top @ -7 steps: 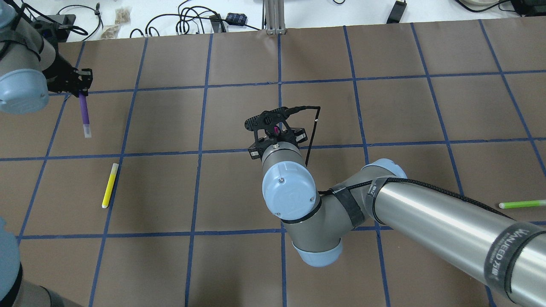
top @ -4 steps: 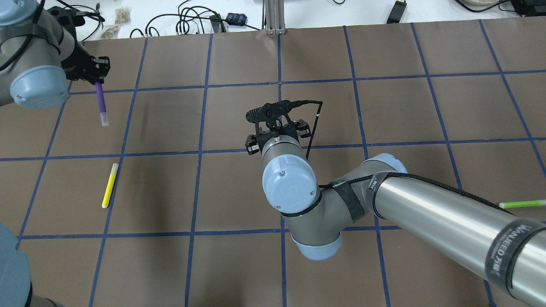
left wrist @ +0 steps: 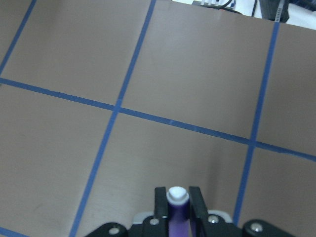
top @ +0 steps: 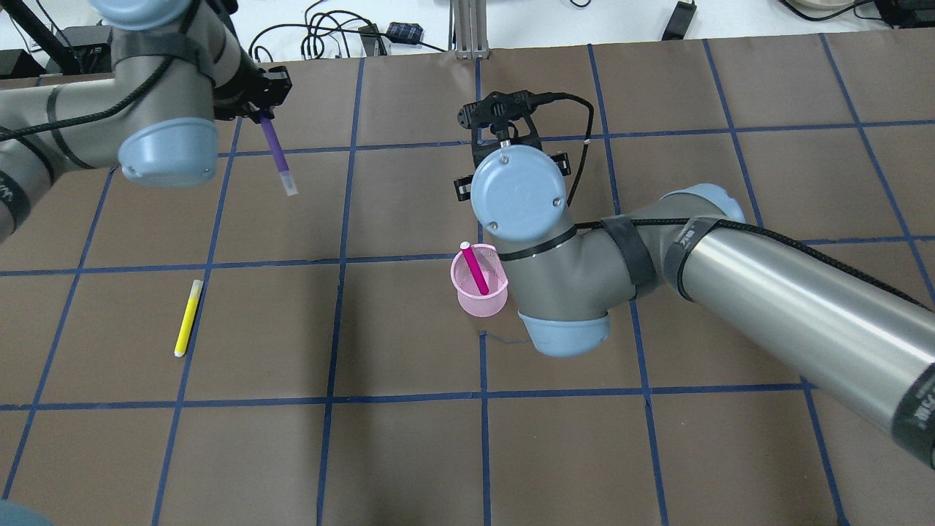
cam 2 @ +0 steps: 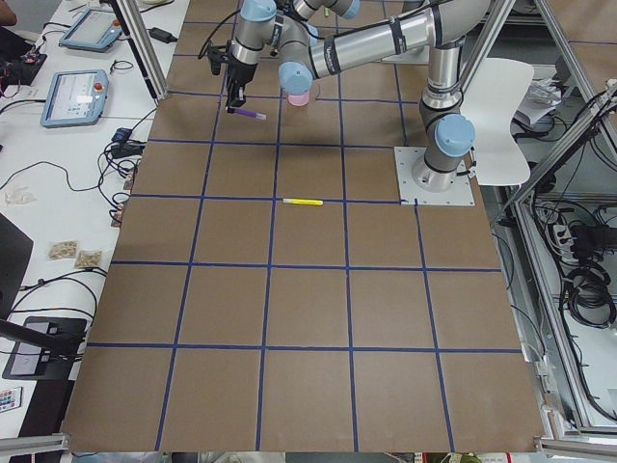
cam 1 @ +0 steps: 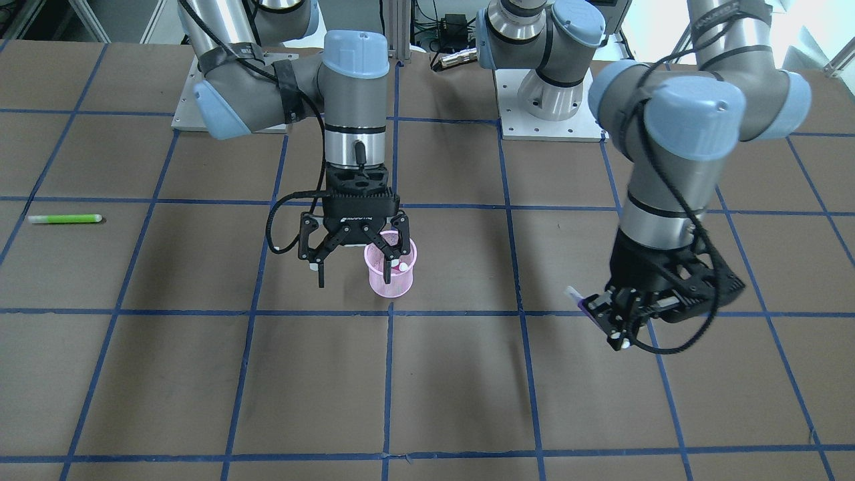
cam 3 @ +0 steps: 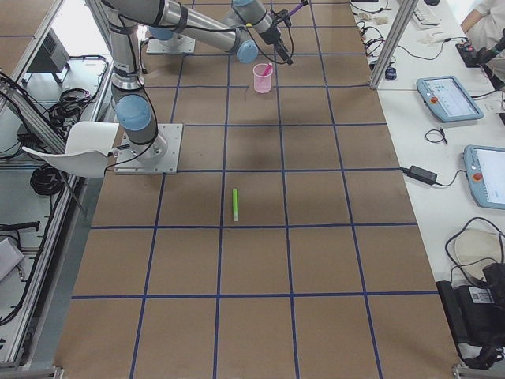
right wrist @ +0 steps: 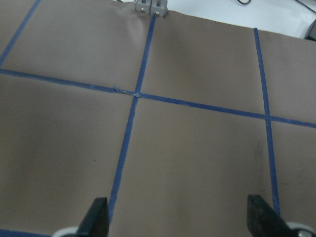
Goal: Insert purple and pink pens into pink cup
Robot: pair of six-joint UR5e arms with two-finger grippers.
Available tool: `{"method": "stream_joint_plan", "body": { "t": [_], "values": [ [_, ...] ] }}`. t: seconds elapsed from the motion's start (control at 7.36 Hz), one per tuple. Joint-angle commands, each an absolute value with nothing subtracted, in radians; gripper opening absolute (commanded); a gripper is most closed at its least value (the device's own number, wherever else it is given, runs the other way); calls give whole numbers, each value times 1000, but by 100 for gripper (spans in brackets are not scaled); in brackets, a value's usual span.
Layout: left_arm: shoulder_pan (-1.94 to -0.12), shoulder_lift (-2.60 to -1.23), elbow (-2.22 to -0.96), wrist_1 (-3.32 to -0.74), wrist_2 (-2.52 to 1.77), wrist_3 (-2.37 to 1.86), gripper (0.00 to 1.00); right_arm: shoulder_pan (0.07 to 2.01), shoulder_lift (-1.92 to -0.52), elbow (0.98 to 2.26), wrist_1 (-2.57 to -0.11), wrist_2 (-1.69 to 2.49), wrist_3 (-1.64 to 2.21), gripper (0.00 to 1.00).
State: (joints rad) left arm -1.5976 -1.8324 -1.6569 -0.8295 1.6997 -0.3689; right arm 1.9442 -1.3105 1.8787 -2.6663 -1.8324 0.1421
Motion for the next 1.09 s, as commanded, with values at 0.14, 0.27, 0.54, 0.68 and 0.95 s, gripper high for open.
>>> {"method": "stream_joint_plan", "body": {
  "t": [0.14,0.27,0.54,0.68,0.95],
  "values": [
    [-1825,-1836,-1664,-836,1772,-771,0,1679,-1458,1754,-2138,-1636,46,100],
    [-1865,-1833,-1677,-838,1781,-837,0,1599,-1494,1711,-1993,-1564,10,100],
    [-1995,-1859,-1707,-836,1897,-941,0,1591,-1546,1608,-1686,-1575,-63,100],
    [-2025,-1864,-1724,-835,1910,-993,0,1592,-1554,1612,-1657,-1577,-131,100],
    [-2042,-1868,-1758,-836,1916,-1052,0,1591,-1554,1574,-1609,-1563,-235,100]
  ]
}}
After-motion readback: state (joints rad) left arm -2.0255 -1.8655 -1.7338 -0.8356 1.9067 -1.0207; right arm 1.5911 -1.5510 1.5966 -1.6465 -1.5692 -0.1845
